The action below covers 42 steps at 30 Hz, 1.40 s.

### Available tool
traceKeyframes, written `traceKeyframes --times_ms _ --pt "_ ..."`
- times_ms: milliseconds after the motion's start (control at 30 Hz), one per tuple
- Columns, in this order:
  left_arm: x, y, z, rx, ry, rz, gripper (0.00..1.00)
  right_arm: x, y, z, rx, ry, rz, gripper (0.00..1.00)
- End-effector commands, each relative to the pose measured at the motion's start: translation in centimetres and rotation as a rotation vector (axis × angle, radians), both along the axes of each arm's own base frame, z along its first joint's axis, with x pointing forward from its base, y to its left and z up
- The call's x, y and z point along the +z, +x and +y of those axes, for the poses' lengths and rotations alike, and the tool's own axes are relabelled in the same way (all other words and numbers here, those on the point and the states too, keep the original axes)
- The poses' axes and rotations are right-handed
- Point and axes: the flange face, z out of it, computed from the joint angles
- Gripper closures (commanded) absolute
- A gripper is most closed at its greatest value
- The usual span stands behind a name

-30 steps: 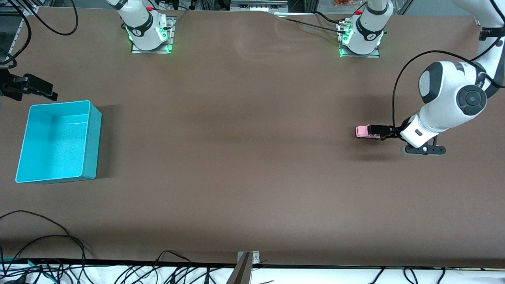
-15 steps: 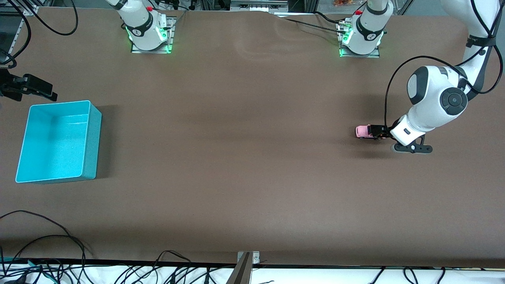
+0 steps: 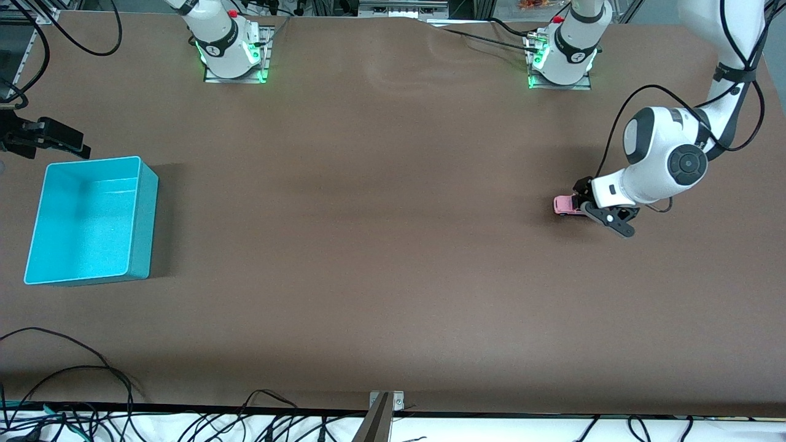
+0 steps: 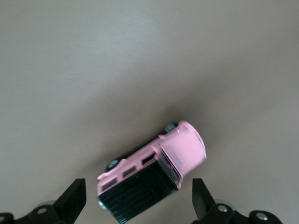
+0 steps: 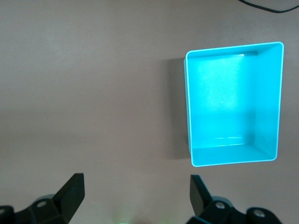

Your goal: Wind and store pink jeep toy

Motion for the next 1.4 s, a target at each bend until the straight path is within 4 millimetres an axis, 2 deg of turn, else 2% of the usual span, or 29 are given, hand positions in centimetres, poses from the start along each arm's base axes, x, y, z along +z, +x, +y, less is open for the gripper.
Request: traceKeyframes --times_ms 0,267,533,800,1100,1133,1167,1233,1300,1367 --pt "0.0 -0.6 0.3 -0.263 -0.022 -0.007 0.0 0.5 0.1 -0.3 0.012 -0.012 -0.005 0.0" --pt "-0.1 -0.7 0.3 -0.61 -0.079 -0.01 0.0 0.6 0.1 -0.4 0.009 -0.012 -0.005 0.0" --pt "-1.9 -2.3 0.0 -0.86 -0.07 -0.083 0.0 0.2 0.1 0.0 0.013 -0.013 0.006 0.0" --pt "-2.8 -3.1 -0.1 -0.912 -0.077 -0.086 0.0 0.3 0.0 -0.1 0.015 -0.011 0.006 0.0" --pt "-3.0 -3.2 0.7 -0.949 -0.084 -0.083 0.0 0.7 -0.4 -0.5 0.018 -0.009 0.006 0.0" --pt "-3.0 -3.2 0.7 -0.947 -0.085 -0.083 0.05 0.8 -0.5 -0.7 0.02 -0.009 0.004 0.0" --pt "-3.0 -3.2 0.7 -0.949 -0.085 -0.083 0.15 0.9 -0.5 -0.7 0.023 -0.009 0.003 0.0" --pt "-3.0 -3.1 0.7 -0.949 -0.081 -0.09 0.44 1.2 -0.6 -0.7 0.024 -0.009 -0.002 0.0" --pt "-2.9 -3.1 0.7 -0.949 -0.081 -0.092 0.69 1.1 -0.8 -0.7 0.024 -0.008 0.012 0.0" --pt "-2.9 -3.0 0.7 -0.948 -0.08 -0.095 0.87 1.0 -0.8 -0.7 0.024 -0.004 0.016 0.0"
